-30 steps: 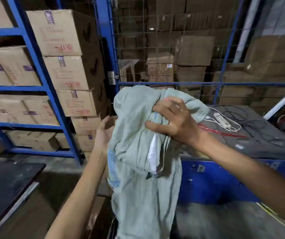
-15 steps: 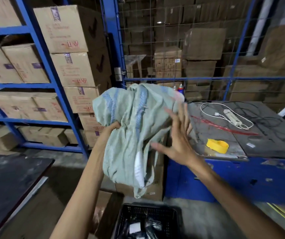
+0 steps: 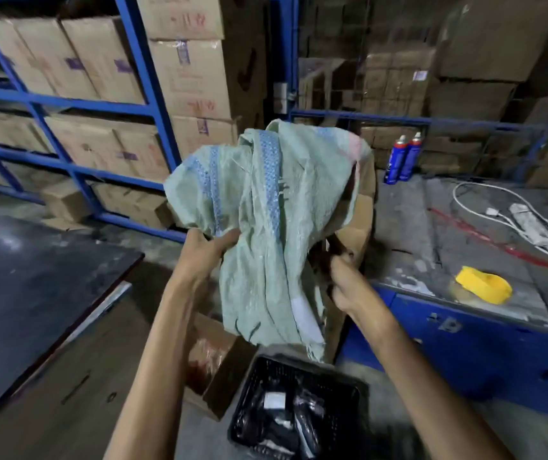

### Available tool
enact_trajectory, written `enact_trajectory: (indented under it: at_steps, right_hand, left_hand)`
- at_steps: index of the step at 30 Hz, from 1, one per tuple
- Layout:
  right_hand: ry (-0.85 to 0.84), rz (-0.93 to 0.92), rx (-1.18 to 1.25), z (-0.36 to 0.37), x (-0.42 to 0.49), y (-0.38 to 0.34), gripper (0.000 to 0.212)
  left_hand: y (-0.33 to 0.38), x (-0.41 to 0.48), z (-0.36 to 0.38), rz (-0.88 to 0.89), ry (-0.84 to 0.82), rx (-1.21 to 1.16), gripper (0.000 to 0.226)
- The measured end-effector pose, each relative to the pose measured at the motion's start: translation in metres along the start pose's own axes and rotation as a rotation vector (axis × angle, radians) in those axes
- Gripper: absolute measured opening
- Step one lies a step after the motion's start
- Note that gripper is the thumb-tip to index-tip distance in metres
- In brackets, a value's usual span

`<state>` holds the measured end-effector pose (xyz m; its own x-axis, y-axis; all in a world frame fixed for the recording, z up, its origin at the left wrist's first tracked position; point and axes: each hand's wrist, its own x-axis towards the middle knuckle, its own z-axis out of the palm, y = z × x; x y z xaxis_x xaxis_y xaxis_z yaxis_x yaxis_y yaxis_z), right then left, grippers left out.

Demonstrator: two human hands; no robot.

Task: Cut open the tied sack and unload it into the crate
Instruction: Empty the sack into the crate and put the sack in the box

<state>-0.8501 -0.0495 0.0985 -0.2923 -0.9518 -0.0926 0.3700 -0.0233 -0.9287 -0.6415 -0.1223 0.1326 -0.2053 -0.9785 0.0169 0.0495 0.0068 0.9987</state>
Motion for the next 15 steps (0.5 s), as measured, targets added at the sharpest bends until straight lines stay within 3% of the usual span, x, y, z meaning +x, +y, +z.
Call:
enact_trajectory:
  at_steps: [2, 5, 9, 12, 15]
  right_hand:
    - [0.045, 0.021, -0.125, 0.012, 0.015, 0.02, 0.043]
    - [0.05, 0.001, -0.368, 0.035, 0.037, 0.059, 0.034]
    - [-0.014, 0.061, -0.395, 0.08, 0.053, 0.117, 0.033]
    - [-0.167, 0.304, -0.118, 0.109, 0.069, 0.16, 0.022]
    - [-0.34, 0.369, -0.355, 0.126, 0.091, 0.212, 0.075]
  left_hand:
    - [-0.017, -0.011, -0.022, -0.148, 0.015, -0.18, 0.042]
    - [-0.041, -0.029, -0.056, -0.232, -0.133, -0.509, 0.075]
    - [-0.087, -0.031, -0.083, -0.132, 0.17, -0.059, 0.082]
    - [-0.13, -0.022, -0.115, -0.112, 0.374, 0.105, 0.077]
    - [-0.179, -0.008, -0.154, -0.184, 0.463, 0.107, 0.091]
